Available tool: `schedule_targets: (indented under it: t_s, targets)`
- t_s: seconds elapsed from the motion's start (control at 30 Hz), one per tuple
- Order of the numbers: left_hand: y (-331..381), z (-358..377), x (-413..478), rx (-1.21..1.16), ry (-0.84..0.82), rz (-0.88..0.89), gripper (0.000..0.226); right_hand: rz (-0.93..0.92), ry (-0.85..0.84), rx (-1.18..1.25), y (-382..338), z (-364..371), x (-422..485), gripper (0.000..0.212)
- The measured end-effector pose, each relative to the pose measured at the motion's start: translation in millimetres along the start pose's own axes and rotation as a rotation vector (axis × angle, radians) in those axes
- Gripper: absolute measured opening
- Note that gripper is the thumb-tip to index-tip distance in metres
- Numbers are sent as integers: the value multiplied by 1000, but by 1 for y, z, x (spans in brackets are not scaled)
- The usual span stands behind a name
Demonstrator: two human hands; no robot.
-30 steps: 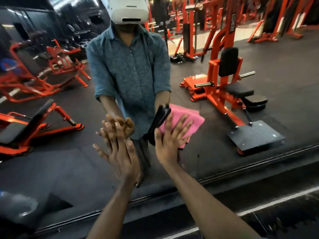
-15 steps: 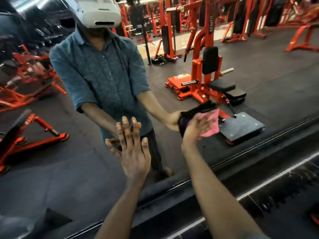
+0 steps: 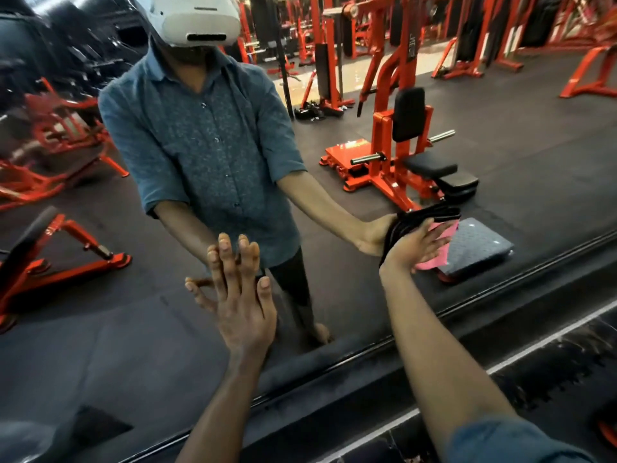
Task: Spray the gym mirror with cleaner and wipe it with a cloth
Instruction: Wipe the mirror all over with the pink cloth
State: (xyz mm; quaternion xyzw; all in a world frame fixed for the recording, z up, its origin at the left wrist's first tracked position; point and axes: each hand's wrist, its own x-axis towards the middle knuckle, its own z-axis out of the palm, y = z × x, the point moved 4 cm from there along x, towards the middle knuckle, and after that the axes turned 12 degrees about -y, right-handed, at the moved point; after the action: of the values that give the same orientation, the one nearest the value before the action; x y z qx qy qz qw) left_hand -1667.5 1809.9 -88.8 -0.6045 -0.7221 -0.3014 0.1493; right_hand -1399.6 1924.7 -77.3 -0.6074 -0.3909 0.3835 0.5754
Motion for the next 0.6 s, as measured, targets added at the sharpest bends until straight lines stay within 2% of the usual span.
schedule_targets:
  t_s: [0.07, 0.13, 0.17, 0.23, 0.33, 0.43, 0.5, 0.6]
  targets:
    - [3, 3, 1, 3, 14, -33, 61, -19, -95, 25, -39, 8, -44, 69]
    - [5, 3, 2, 3, 33, -45, 62, -176, -59, -101, -8, 49, -49, 93]
    - [4, 3, 2, 9, 44, -46, 61, -205, -26, -170, 16, 69, -55, 96]
    - [2, 2, 3, 3, 53, -47, 61, -294, -89, -262, 63, 104, -80, 80]
    - [1, -5, 2, -35, 38, -26, 61, -428, -195, -289, 90, 111, -124, 78]
    - [1, -17, -5, -118, 26, 5, 62, -356, 19, -125, 83, 87, -72, 81]
    - [-7, -28, -15, -178, 59, -30, 64, -290, 139, -40, 54, 78, -34, 86]
    - [-35, -43, -27, -204, 122, -134, 68, -397, 128, 16, -10, 90, -37, 88]
